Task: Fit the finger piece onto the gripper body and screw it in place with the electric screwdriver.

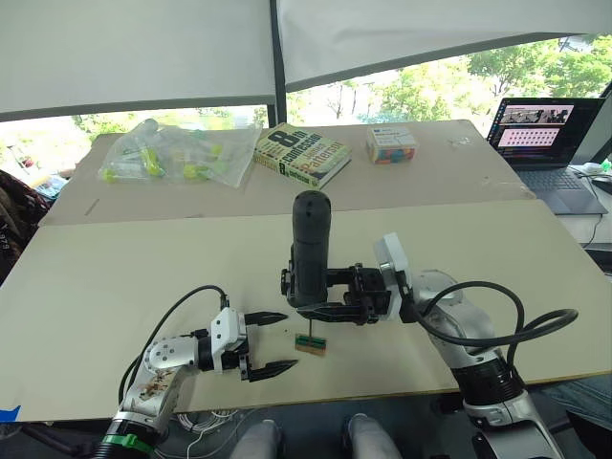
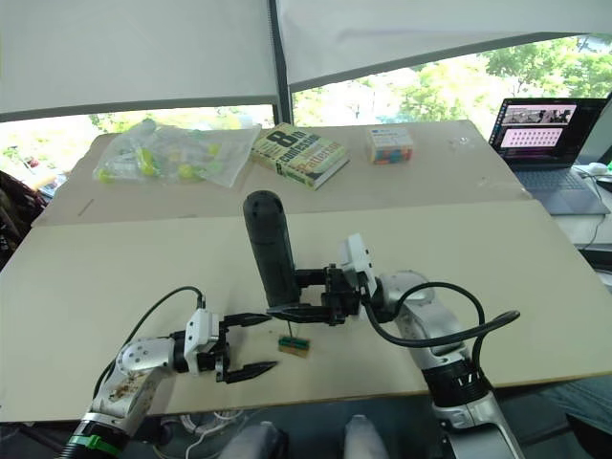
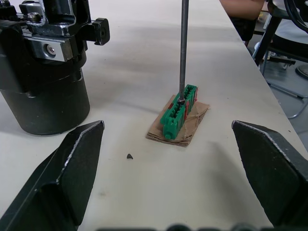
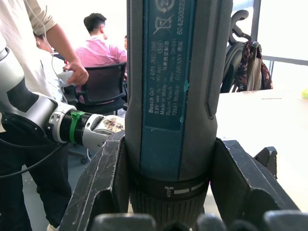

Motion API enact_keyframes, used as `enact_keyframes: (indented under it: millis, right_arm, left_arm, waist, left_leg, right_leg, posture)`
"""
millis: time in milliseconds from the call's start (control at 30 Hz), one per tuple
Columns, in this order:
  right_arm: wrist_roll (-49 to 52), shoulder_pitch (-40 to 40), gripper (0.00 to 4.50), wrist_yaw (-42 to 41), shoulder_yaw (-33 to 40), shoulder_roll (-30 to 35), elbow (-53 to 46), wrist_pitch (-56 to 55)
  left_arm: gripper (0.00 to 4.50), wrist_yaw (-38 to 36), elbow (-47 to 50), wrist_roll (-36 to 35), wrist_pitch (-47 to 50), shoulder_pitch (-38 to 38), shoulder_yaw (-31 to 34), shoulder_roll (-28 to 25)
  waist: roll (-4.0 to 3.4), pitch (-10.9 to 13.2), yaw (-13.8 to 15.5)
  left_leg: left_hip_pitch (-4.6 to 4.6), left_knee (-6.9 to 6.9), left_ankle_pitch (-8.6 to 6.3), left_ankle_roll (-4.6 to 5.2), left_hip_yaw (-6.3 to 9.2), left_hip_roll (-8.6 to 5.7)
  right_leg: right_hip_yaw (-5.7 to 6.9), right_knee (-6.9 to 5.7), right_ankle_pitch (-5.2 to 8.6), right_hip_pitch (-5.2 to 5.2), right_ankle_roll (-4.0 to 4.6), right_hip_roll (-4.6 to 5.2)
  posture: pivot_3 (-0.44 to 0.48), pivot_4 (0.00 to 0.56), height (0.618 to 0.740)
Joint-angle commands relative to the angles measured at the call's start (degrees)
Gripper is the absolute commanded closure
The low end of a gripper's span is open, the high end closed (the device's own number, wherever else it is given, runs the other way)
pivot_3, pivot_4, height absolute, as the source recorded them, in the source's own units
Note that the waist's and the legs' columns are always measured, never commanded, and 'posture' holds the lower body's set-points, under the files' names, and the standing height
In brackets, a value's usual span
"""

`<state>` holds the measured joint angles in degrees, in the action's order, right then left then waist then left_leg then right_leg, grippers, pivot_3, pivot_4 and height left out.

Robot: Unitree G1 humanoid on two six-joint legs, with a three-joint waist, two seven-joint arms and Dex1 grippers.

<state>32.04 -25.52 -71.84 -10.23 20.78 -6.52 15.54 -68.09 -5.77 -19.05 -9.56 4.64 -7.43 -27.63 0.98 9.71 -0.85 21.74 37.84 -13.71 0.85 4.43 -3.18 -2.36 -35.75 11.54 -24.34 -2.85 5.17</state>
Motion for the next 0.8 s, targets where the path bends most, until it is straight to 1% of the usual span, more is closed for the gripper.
enact_keyframes:
  millis: [33,300,800]
  right_arm:
    - [-1.0,0.2,2.58,-0.3,-0.4,0.1,-1.5,-2.1]
    - [0.9,-0.4,2.58,-0.6,0.8,0.0,-3.1,-2.0]
    - [5.6,-2.7,2.58,-0.4,2.9,0.1,-5.4,-0.3]
  left_arm:
    - [0.01,0.2,1.6,-0.2,0.0,0.3,0.4,-0.4]
    - [0.01,-0.3,2.3,-1.3,0.1,0.3,0.9,-0.5]
    - [0.01,-2.7,9.5,-6.6,3.6,-0.6,3.5,-4.3]
  waist:
    - [0.00,0.0,0.0]
    - [0.00,0.0,0.0]
    - [0.02,0.0,-0.1]
  left_leg:
    - [0.00,0.00,0.00,0.00,0.00,0.00]
    - [0.00,0.00,0.00,0.00,0.00,0.00]
    - [0.03,0.00,0.00,0.00,0.00,0.02]
  right_leg:
    - [0.00,0.00,0.00,0.00,0.00,0.00]
    - [0.00,0.00,0.00,0.00,0.00,0.00]
    - [0.00,0.00,0.00,-0.04,0.00,-0.01]
  posture:
    - [0.000,0.150,0.737]
    - [0.000,0.150,0.737]
    - [0.000,0.150,0.737]
